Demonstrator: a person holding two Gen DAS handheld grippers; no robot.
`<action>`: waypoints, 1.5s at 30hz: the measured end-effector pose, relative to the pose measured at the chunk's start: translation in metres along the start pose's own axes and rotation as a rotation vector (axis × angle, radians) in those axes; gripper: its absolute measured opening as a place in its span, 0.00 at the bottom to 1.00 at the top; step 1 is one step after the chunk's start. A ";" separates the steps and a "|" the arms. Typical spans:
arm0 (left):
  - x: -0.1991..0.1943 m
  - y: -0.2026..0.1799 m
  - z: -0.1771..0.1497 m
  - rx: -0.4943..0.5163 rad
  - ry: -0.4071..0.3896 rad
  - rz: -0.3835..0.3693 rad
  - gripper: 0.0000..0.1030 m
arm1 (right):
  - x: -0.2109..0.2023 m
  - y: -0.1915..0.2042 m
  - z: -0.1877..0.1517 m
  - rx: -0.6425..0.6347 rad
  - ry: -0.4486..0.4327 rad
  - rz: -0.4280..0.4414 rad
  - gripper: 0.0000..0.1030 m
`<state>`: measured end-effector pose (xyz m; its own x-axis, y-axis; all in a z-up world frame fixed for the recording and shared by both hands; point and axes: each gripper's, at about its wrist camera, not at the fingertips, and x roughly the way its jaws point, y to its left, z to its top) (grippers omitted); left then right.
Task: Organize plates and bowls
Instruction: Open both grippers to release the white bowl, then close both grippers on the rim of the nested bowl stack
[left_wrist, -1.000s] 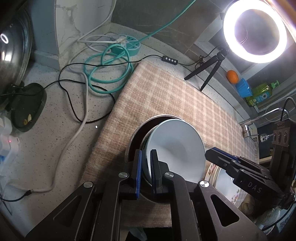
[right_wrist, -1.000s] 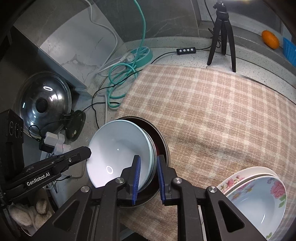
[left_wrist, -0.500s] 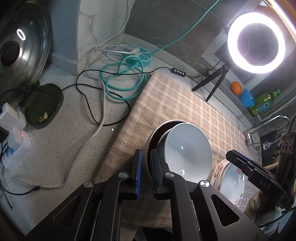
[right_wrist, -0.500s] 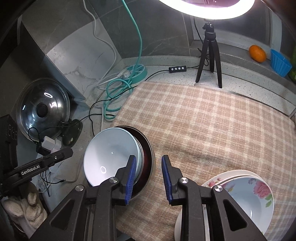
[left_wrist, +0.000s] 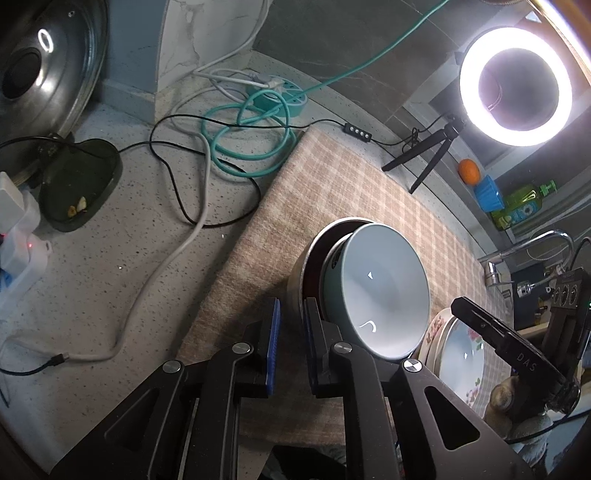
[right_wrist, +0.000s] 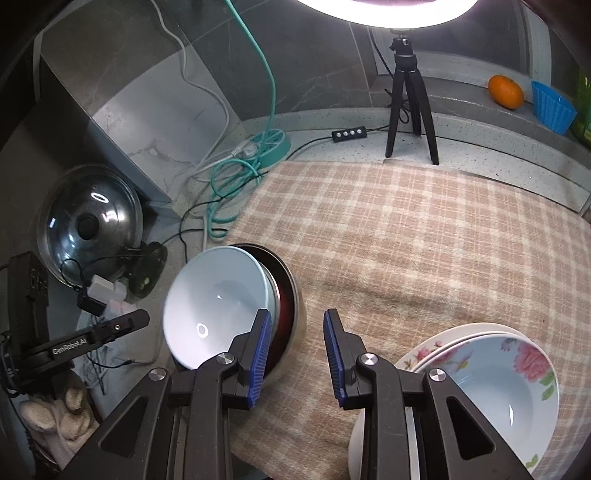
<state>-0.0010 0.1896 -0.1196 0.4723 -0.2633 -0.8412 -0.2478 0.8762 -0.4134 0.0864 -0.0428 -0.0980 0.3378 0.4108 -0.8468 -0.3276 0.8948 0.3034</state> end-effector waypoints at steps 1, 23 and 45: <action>0.001 -0.001 0.000 0.003 0.002 -0.003 0.11 | 0.002 0.000 -0.001 -0.001 0.008 -0.008 0.26; 0.025 -0.005 0.008 0.032 0.042 -0.001 0.11 | 0.033 -0.007 0.002 0.028 0.114 -0.014 0.21; 0.040 -0.007 0.006 0.032 0.074 0.001 0.08 | 0.051 -0.003 0.002 0.064 0.172 0.032 0.10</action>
<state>0.0242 0.1757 -0.1485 0.4084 -0.2906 -0.8653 -0.2205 0.8885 -0.4024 0.1067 -0.0244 -0.1416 0.1704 0.4080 -0.8969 -0.2773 0.8933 0.3537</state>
